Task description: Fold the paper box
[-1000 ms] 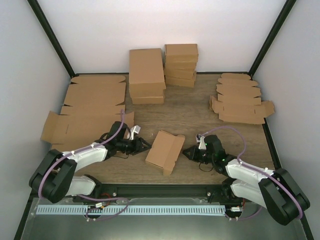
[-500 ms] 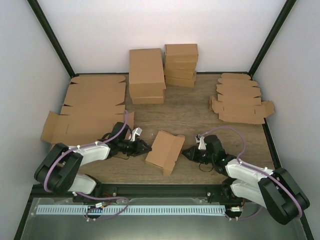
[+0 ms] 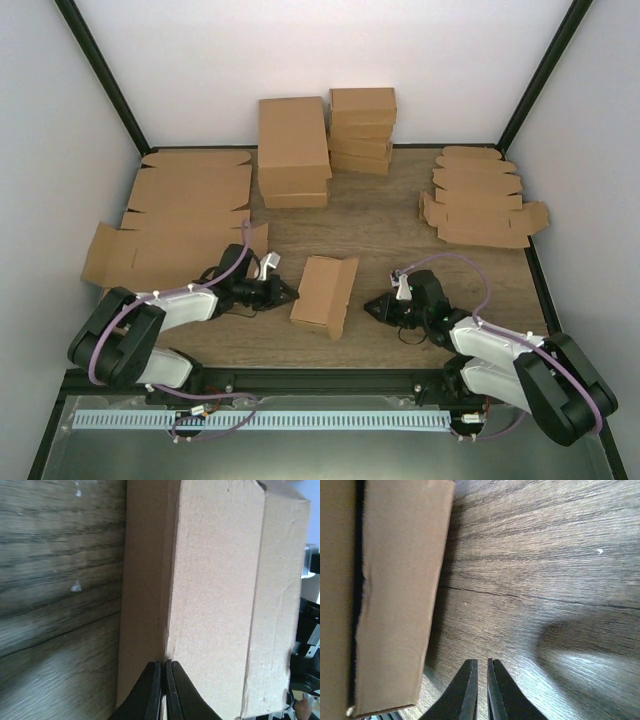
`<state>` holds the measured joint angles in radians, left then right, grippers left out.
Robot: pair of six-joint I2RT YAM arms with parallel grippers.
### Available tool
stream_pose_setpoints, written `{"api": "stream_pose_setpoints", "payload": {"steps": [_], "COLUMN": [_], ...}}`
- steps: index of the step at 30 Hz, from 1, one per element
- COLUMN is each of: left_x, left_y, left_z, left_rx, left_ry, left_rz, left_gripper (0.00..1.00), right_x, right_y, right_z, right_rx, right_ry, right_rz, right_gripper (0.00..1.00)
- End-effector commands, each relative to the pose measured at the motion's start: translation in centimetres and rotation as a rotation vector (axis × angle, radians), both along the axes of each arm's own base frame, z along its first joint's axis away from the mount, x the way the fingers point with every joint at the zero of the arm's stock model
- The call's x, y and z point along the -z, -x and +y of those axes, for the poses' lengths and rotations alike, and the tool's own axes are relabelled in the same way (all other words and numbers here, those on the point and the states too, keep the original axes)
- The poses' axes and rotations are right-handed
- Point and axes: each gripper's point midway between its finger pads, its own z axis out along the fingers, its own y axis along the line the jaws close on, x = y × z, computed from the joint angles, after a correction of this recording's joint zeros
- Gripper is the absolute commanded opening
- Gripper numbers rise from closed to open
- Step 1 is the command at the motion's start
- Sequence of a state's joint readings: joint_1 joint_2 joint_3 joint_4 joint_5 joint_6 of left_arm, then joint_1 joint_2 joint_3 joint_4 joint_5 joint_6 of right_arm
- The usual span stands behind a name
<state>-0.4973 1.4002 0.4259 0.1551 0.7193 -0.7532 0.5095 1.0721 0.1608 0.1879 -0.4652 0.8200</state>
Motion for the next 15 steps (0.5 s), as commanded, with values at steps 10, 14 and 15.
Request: {"api": "stream_pose_setpoints", "payload": {"steps": [10,14,15], "left_x": [2.5,3.0,3.2], "left_y": [-0.4,-0.6,-0.6], "left_z": [2.7,3.1,3.1], "left_rx": [-0.066,-0.065,-0.062], "left_ry": [-0.064,-0.105,-0.110], "left_rz": [0.022,0.004,0.004], "left_gripper": [0.04,0.04,0.04], "right_x": [-2.0,-2.0,-1.8], "right_y": [-0.7,-1.3,-1.4], "right_z": [2.2,3.6,4.1], "right_rx": [-0.076,-0.110,-0.120], "right_ry": [-0.118,-0.142,-0.143], "right_rz": [-0.037,-0.023,-0.017], "right_gripper": [0.28,0.29,0.29]}}
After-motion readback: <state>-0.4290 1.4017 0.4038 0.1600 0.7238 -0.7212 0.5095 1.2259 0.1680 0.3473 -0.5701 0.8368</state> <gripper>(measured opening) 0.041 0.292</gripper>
